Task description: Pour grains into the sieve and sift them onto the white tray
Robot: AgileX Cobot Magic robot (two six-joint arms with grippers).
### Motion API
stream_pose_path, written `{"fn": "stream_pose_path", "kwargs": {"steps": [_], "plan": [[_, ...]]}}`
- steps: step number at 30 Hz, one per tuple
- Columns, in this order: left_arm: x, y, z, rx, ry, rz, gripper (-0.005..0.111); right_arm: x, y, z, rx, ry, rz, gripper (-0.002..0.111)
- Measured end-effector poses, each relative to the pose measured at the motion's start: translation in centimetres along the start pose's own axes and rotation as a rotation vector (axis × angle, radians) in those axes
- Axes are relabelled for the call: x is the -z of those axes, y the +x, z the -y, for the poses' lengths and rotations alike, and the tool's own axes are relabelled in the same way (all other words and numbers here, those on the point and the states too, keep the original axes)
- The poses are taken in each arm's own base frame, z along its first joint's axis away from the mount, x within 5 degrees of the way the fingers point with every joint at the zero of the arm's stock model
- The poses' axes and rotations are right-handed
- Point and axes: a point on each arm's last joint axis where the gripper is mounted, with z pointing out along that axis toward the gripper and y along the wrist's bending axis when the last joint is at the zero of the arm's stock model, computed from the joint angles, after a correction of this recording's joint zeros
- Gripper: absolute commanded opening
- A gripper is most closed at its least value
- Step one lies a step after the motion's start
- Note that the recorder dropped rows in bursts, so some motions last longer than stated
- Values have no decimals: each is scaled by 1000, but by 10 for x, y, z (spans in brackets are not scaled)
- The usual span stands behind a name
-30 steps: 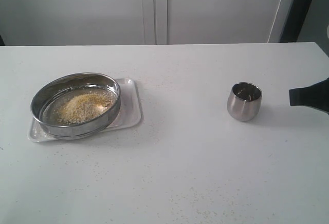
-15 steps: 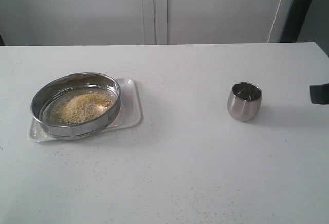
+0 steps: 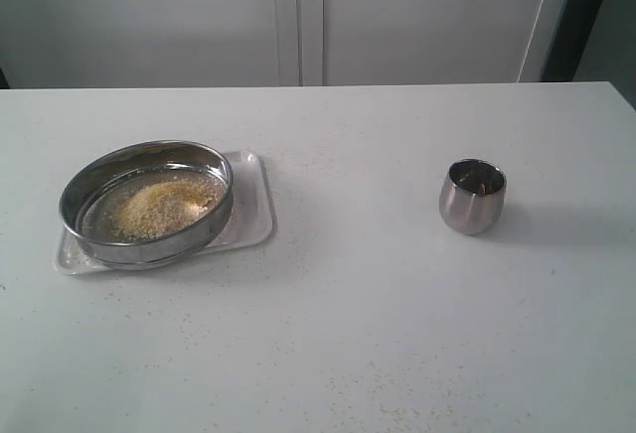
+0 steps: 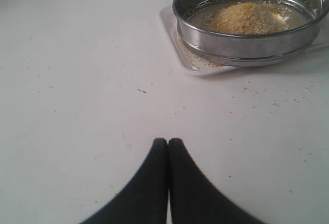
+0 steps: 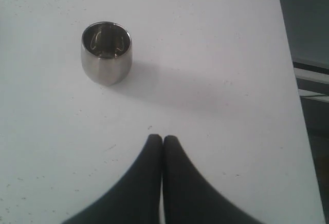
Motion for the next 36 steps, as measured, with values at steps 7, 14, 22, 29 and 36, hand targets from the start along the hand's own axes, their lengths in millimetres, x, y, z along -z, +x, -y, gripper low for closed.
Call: {"fn": "stream_pose_path", "kwargs": {"steps": [7, 14, 22, 29, 36], "plan": [[0, 0, 0, 0, 0, 0, 0, 4, 0, 1, -2, 1, 16, 0], [0, 0, 0, 0, 0, 0, 0, 17, 1, 4, -19, 17, 71, 0], [0, 0, 0, 0, 0, 0, 0, 19, 3, 15, -96, 76, 66, 0], [0, 0, 0, 0, 0, 0, 0, 19, 4, 17, -126, 87, 62, 0], [0, 0, 0, 0, 0, 0, 0, 19, 4, 17, -127, 86, 62, 0]]}}
